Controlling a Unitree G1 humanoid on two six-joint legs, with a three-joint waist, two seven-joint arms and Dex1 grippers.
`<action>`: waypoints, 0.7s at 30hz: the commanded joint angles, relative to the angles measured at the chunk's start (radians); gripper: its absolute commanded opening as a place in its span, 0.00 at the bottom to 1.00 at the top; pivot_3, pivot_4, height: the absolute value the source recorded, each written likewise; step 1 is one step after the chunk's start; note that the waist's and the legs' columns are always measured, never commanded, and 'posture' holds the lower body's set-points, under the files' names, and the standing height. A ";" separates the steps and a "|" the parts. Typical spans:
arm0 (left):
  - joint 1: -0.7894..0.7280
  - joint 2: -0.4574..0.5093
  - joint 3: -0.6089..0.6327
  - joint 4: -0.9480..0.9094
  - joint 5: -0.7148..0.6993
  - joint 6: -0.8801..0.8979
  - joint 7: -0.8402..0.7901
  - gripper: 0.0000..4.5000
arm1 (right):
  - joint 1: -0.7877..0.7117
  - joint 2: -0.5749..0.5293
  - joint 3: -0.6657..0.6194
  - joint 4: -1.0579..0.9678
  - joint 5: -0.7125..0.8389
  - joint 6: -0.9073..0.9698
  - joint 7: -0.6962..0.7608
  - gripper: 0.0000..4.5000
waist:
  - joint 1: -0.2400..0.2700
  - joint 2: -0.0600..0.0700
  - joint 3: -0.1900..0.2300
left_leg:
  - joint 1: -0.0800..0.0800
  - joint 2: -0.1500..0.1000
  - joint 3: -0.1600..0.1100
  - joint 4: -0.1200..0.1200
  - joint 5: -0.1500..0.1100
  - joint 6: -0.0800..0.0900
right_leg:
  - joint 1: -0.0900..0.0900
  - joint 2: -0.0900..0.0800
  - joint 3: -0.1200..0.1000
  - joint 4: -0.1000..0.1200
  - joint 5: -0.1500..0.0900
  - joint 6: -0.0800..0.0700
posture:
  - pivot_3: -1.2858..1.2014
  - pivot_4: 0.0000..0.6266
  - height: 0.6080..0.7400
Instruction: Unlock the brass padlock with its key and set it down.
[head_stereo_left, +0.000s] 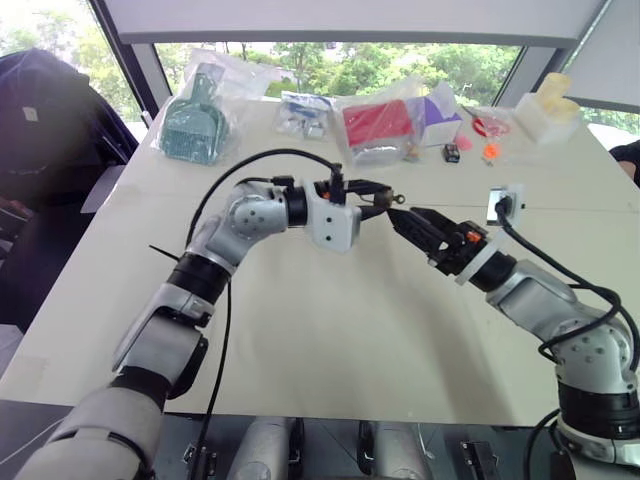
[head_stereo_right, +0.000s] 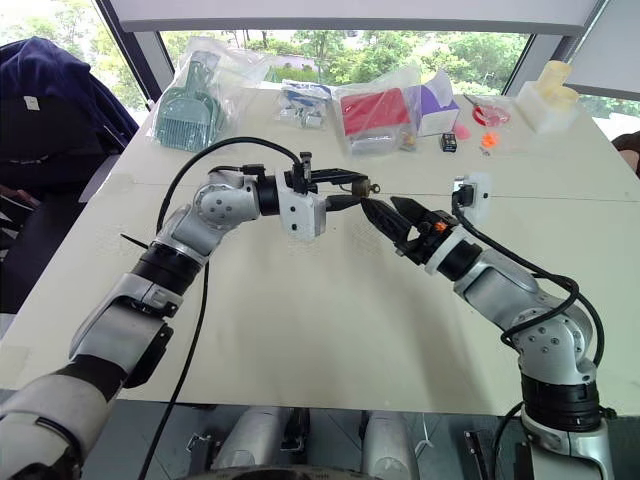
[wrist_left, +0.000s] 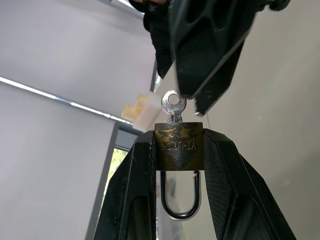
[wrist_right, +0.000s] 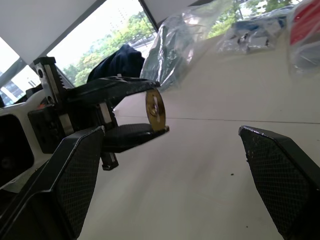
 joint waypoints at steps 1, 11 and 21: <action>0.003 -0.006 0.005 -0.070 -0.041 0.002 -0.010 0.16 | -0.027 0.016 -0.007 0.009 -0.022 -0.012 0.026 0.99 | 0.001 0.000 0.000 | 0.000 0.000 0.000 0.000 0.000 0.000 | 0.000 0.000 0.000 0.000 0.000 0.000 | 0.52 0.24 0.96; 0.023 -0.001 0.006 -0.127 -0.054 0.018 -0.013 0.16 | -0.044 0.059 0.005 0.048 -0.052 0.032 0.031 0.36 | -0.002 0.000 0.000 | 0.000 0.000 0.000 0.000 0.000 0.000 | 0.000 0.000 0.000 0.000 0.000 0.000 | 0.52 0.24 0.96; 0.035 0.005 0.012 -0.143 -0.141 0.092 -0.104 0.79 | -0.042 0.071 -0.002 0.045 -0.066 0.051 0.023 0.00 | -0.002 0.000 0.000 | 0.000 0.000 0.000 0.000 0.000 0.000 | 0.000 0.000 0.000 0.000 0.000 0.000 | 0.52 0.24 0.96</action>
